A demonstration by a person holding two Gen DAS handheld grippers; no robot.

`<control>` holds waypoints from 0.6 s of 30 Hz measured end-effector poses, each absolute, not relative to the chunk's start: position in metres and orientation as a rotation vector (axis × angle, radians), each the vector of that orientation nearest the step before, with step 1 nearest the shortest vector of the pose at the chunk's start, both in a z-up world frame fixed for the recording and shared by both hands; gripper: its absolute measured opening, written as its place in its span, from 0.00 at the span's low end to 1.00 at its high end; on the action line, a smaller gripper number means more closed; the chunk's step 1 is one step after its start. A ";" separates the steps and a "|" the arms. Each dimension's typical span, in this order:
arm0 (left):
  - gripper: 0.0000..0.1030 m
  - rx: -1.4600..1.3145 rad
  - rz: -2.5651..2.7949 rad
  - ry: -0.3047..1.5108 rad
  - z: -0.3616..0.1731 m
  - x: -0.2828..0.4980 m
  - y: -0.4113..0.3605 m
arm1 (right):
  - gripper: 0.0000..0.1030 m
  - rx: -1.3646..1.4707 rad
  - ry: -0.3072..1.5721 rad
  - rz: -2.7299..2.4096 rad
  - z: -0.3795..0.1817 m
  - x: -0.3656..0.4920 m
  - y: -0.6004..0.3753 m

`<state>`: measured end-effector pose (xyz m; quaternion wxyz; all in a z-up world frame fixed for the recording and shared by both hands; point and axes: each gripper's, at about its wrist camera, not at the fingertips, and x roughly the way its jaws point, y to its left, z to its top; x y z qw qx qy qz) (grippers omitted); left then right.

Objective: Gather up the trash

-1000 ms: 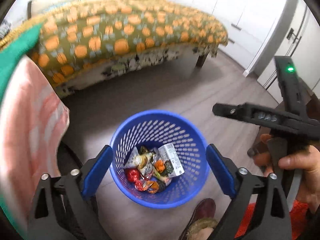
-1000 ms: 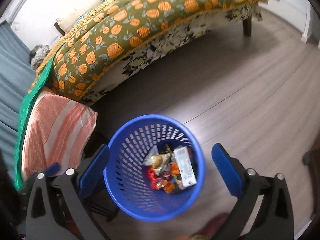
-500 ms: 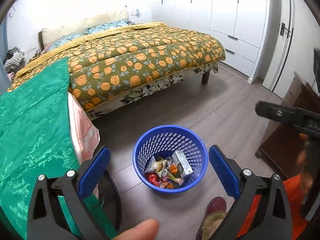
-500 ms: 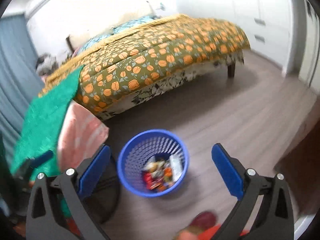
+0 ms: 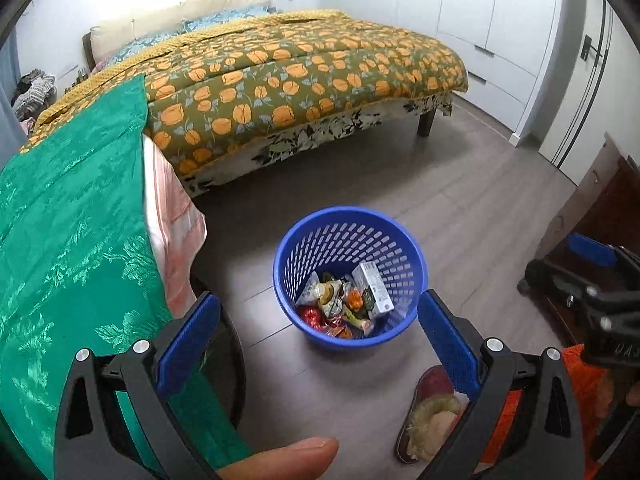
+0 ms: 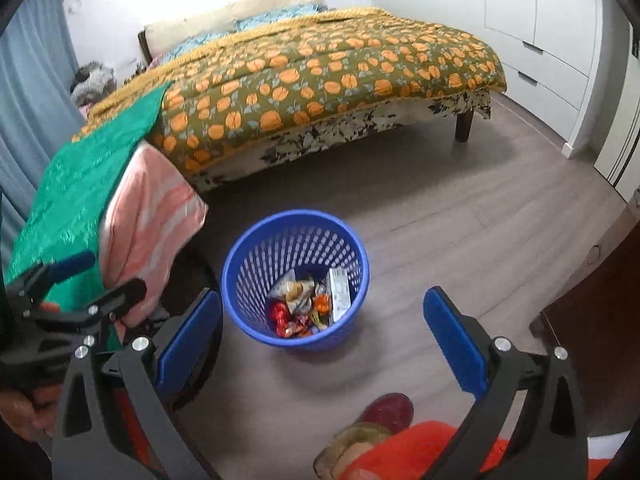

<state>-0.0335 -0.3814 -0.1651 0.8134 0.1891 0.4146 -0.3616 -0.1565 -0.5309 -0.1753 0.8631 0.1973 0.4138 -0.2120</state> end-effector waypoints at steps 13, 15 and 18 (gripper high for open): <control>0.95 0.435 -0.740 0.917 -0.180 -0.032 -0.387 | 0.96 0.391 0.916 -0.430 -0.185 -0.156 -0.523; 0.95 0.436 -0.737 0.918 -0.181 -0.032 -0.387 | 0.96 0.388 0.922 -0.429 -0.186 -0.156 -0.523; 0.95 0.436 -0.731 0.919 -0.181 -0.030 -0.387 | 0.96 0.385 0.927 -0.425 -0.187 -0.155 -0.522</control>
